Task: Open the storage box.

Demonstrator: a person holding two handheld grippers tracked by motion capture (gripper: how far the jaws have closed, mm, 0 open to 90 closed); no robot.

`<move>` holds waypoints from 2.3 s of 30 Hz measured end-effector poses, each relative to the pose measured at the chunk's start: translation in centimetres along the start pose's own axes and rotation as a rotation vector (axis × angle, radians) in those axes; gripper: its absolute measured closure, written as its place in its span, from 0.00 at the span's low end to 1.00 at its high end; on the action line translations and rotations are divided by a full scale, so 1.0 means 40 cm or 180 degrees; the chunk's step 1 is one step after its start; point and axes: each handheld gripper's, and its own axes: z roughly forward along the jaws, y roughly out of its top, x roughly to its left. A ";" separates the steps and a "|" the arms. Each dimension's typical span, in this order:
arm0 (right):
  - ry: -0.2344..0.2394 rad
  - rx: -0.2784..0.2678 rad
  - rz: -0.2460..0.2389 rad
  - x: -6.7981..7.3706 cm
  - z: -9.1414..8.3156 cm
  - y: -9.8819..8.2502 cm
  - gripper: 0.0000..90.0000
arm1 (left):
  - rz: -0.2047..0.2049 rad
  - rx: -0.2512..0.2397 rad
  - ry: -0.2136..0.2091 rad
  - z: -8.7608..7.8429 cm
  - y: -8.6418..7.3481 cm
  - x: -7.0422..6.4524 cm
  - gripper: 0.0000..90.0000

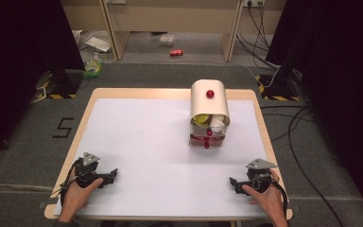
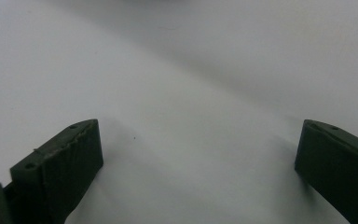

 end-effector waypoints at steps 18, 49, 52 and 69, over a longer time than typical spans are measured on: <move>-0.0094 -0.0396 0.0022 -0.004 -0.046 0.024 0.19 | -0.0001 0.0000 -0.0002 0.000 0.000 0.000 0.00; 0.0116 -0.0995 -0.0190 0.106 -0.141 0.240 0.24 | -0.0001 0.0000 -0.0001 0.000 0.000 0.000 0.00; 0.0133 -0.0986 -0.0192 0.110 -0.140 0.256 0.24 | -0.0002 -0.0001 -0.0001 0.000 0.000 0.000 0.00; 0.0197 -0.1062 -0.0210 0.120 -0.154 0.308 0.31 | 0.0000 0.0002 -0.0002 0.000 0.000 0.000 0.00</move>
